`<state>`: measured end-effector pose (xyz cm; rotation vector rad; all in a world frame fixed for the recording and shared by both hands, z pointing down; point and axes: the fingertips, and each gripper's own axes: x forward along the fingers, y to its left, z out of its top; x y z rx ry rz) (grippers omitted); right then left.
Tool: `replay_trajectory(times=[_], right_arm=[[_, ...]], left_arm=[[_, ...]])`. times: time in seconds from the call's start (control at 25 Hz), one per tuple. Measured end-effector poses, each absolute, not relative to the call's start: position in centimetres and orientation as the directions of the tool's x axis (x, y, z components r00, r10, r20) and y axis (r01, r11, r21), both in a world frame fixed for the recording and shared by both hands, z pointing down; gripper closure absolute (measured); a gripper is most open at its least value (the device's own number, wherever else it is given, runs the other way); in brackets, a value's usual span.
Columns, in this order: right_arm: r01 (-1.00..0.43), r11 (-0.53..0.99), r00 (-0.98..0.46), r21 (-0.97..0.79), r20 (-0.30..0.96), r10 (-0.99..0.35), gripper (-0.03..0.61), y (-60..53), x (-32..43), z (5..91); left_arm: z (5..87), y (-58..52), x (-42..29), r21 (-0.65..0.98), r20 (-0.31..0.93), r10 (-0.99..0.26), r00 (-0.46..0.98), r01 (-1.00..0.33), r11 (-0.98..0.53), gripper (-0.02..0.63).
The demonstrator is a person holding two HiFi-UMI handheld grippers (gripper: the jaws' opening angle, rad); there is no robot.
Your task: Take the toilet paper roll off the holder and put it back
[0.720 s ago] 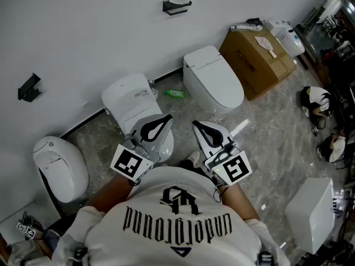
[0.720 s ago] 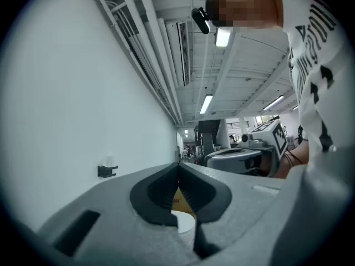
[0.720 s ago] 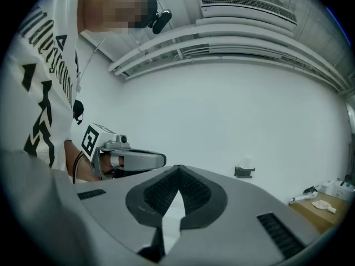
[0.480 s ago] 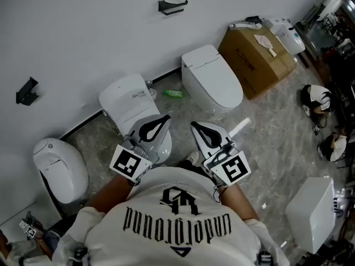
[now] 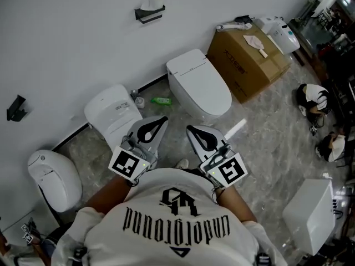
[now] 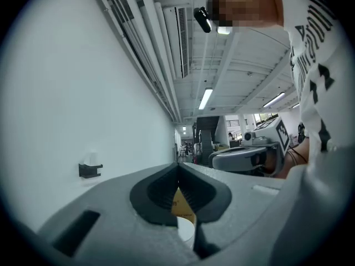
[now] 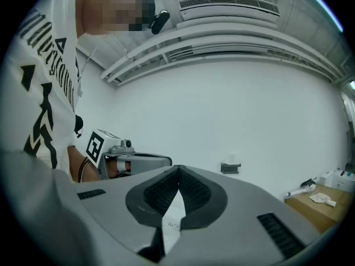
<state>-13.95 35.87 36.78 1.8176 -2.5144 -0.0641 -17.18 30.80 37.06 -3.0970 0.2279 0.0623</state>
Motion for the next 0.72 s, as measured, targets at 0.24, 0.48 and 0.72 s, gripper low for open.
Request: replay_trajectory(times=[0.24, 0.48, 0.72], right_arm=[[-0.94, 0.34, -0.34, 0.042, 0.011, -0.94, 0.566, 36.0, -7.6, 36.0], [-0.941, 0.339, -0.339, 0.017, 0.009, -0.941, 0.566, 35.8, -3.1, 36.4], [-0.938, 0.347, -0.347, 0.018, 0.003, -0.938, 0.566, 34.0, 0.0, 36.7]], left_arm=[[36.0, 30.3, -10.0, -0.042, -0.062, -0.153, 0.986, -0.156, -0.987, 0.6], [36.2, 30.0, -5.4, -0.052, -0.062, -0.153, 0.986, -0.156, -0.986, 0.6], [36.6, 28.0, -3.2, -0.062, -0.056, -0.175, 0.983, -0.178, -0.982, 0.6]])
